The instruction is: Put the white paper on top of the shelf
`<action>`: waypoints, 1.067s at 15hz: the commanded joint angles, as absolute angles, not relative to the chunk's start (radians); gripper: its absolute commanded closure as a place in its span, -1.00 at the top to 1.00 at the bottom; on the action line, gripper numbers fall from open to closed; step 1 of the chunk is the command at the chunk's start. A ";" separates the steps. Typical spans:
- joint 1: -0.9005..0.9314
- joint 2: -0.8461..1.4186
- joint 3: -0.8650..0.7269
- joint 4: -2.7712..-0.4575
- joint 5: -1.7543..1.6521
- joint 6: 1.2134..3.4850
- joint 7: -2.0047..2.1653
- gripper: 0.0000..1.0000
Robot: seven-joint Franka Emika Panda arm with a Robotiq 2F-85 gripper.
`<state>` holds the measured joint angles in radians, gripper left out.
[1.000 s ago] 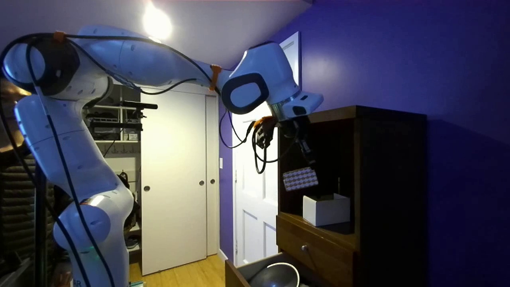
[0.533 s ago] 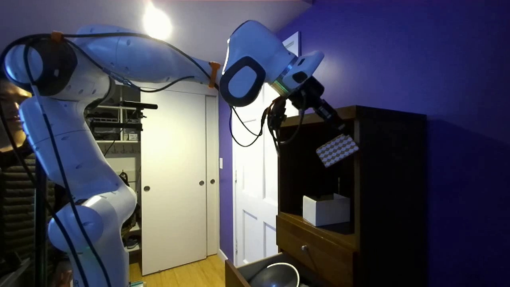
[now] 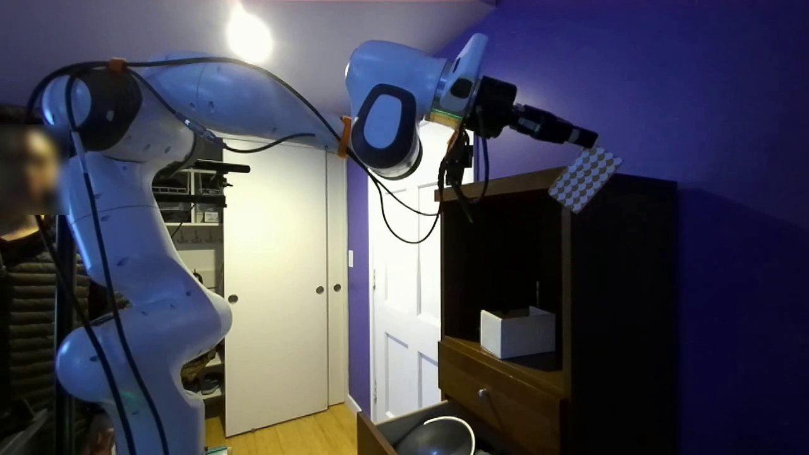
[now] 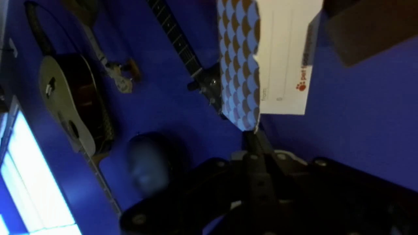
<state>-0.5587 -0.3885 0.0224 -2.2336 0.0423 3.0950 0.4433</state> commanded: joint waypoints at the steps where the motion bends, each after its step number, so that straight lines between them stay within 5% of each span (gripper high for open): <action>1: -0.823 -0.372 0.216 -2.221 -0.022 3.257 0.607 -1.00; 5: -1.065 -0.394 0.414 -2.220 0.071 3.422 0.658 -1.00; 16: -0.184 -0.327 -0.048 -2.198 -0.209 3.417 0.933 -1.00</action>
